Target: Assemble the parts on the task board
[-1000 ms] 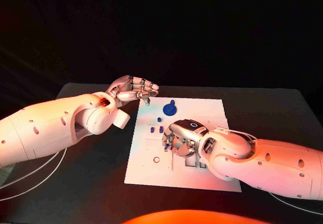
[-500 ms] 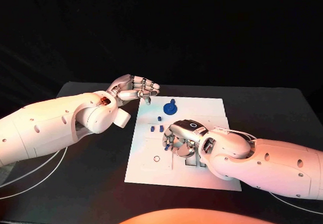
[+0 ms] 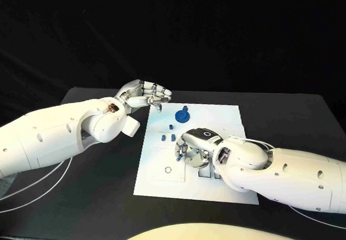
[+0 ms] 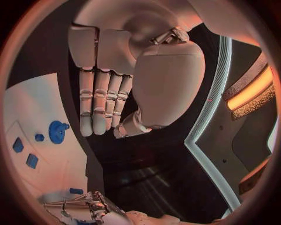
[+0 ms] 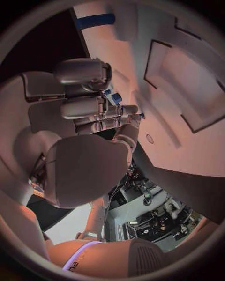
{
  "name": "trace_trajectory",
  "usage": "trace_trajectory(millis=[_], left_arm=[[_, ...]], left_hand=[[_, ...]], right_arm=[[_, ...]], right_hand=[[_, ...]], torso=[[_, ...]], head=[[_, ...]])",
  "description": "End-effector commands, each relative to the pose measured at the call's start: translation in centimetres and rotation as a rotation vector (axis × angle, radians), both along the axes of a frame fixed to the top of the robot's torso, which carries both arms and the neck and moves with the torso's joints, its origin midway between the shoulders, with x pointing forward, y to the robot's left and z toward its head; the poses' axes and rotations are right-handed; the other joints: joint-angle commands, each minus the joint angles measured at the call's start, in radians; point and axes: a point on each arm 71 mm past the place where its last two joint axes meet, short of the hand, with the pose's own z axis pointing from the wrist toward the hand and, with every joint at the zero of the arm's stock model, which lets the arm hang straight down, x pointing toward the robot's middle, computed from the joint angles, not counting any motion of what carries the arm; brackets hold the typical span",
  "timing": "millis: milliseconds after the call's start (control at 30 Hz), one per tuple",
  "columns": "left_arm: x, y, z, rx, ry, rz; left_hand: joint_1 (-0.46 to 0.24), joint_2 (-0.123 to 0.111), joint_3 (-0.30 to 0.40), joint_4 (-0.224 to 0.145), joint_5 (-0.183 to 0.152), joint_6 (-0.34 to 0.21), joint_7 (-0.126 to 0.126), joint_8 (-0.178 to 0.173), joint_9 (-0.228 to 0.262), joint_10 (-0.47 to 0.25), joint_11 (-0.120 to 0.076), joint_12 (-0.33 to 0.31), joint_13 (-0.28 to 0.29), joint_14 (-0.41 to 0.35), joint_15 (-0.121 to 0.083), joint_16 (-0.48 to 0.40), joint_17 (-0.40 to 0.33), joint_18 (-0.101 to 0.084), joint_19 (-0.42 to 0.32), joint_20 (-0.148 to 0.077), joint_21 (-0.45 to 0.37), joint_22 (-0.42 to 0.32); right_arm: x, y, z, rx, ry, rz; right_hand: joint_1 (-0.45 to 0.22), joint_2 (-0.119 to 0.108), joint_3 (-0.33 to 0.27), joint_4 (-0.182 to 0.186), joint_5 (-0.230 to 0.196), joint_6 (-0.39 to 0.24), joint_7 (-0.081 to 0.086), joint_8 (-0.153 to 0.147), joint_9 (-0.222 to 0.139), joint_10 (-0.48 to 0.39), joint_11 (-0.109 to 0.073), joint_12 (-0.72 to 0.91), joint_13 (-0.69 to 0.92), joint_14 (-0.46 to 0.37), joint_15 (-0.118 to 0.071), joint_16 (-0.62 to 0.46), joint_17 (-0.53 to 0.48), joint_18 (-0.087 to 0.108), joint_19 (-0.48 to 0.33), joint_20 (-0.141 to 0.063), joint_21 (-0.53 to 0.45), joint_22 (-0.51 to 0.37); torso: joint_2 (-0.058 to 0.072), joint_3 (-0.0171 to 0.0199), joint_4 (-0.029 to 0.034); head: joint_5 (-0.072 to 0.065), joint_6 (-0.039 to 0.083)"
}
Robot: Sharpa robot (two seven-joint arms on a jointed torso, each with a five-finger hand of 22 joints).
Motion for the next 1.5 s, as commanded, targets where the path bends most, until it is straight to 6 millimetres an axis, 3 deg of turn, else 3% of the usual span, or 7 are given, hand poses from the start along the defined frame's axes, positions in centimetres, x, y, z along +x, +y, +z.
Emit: trace_trajectory(millis=[33, 867, 1100, 1367, 1500], left_arm=[[-0.1, -0.3, 0.1, -0.006, -0.001, -0.022], [-0.1, -0.3, 0.1, -0.004, 0.0, -0.027], [-0.1, -0.3, 0.1, -0.003, 0.001, -0.029], [-0.1, -0.3, 0.1, -0.001, 0.003, -0.029], [-0.1, -0.2, 0.1, -0.001, 0.003, -0.03]], left_hand=[[-0.003, 0.0, 0.0, -0.004, 0.004, -0.009, -0.001, 0.005, -0.001, -0.008, 0.002, 0.006, -0.001, -0.008, 0.001, -0.004, -0.001, 0.015, -0.007, -0.002, -0.003, 0.002], [-0.003, 0.0, -0.001, -0.005, 0.003, -0.009, -0.001, 0.006, -0.001, -0.009, 0.002, 0.007, -0.001, -0.009, 0.002, -0.004, -0.002, 0.015, -0.008, -0.001, -0.003, 0.002], [-0.003, 0.001, -0.001, -0.005, 0.004, -0.01, -0.001, 0.007, 0.0, -0.01, 0.003, 0.009, -0.001, -0.011, 0.002, -0.004, -0.002, 0.014, -0.01, -0.001, -0.003, 0.002], [-0.003, 0.001, -0.001, -0.005, 0.004, -0.01, 0.0, 0.008, 0.0, -0.011, 0.003, 0.009, -0.001, -0.011, 0.003, -0.004, -0.002, 0.014, -0.01, -0.001, -0.003, 0.002], [-0.003, 0.001, -0.001, -0.005, 0.004, -0.01, 0.0, 0.008, 0.0, -0.011, 0.003, 0.009, -0.001, -0.011, 0.003, -0.004, -0.002, 0.014, -0.01, -0.001, -0.003, 0.002]], right_arm=[[-0.1, 0.1, -0.1, -0.021, -0.005, 0.01], [-0.4, 0.9, -0.5, -0.078, 0.0, 0.024], [-0.8, 1.5, -0.9, -0.1, 0.003, 0.042], [-0.8, 1.4, -1.3, -0.091, 0.008, 0.028], [-0.6, 1.2, -1.3, -0.077, -0.003, 0.009]], right_hand=[[-0.004, 0.007, 0.0, -0.004, 0.004, 0.0, 0.006, 0.001, 0.002, 0.04, -0.036, -0.002, 0.001, 0.06, -0.006, -0.006, 0.031, -0.007, 0.035, -0.005, -0.006, 0.181], [-0.009, 0.007, 0.0, -0.006, 0.005, -0.002, 0.007, 0.001, 0.003, 0.041, -0.036, -0.006, 0.0, 0.06, -0.006, -0.007, 0.029, -0.006, 0.034, -0.005, -0.009, 0.18], [-0.04, 0.003, -0.021, -0.002, -0.015, -0.005, 0.004, 0.003, 0.01, 0.042, -0.035, -0.021, 0.0, 0.058, -0.005, -0.01, 0.022, -0.005, 0.03, -0.002, -0.018, 0.177], [-0.078, -0.023, -0.039, 0.003, 0.01, -0.083, 0.027, -0.049, -0.006, 0.015, -0.015, -0.062, -0.005, 0.057, 0.011, -0.014, 0.014, -0.001, 0.023, 0.009, -0.041, 0.168], [-0.081, -0.03, -0.038, 0.001, 0.015, -0.109, 0.03, -0.068, -0.012, 0.002, -0.01, -0.076, -0.006, 0.056, 0.015, -0.016, 0.01, 0.002, 0.019, 0.013, -0.052, 0.164]], torso=[[0.0, -0.0002, 0.0003], [0.0, -0.0008, -0.0003], [0.0, -0.0007, 0.0007], [0.0, -0.0005, -0.0005], [0.0, -0.0002, -0.0007]], head=[[0.0, -0.001], [-0.001, -0.004], [-0.003, -0.003], [-0.001, -0.003], [-0.001, -0.002]])
